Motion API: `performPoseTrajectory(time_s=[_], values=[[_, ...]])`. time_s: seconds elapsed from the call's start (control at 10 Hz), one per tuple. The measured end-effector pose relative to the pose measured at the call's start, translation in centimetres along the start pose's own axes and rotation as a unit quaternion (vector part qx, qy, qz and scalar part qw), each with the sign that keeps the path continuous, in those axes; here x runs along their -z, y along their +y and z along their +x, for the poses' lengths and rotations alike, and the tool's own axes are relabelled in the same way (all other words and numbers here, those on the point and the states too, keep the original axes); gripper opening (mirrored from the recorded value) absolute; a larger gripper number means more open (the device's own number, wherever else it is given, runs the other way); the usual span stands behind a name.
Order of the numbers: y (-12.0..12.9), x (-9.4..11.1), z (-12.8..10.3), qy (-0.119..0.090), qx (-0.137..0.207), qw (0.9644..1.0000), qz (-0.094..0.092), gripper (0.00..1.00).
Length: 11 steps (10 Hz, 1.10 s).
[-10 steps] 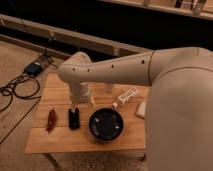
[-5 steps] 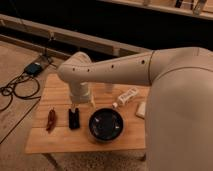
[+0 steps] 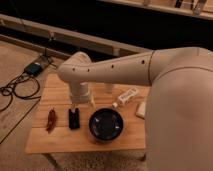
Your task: Push the eraser across the table
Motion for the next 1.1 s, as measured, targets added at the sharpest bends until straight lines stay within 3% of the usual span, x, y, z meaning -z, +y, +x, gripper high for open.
performPoseTrajectory(time_s=[0.8, 1.1], values=[[-0.1, -0.1, 0.1, 0.001, 0.002, 1.0, 0.003, 0.65], [2.1, -1.9, 2.6, 0.023, 0.068, 0.9972, 0.023, 0.65]])
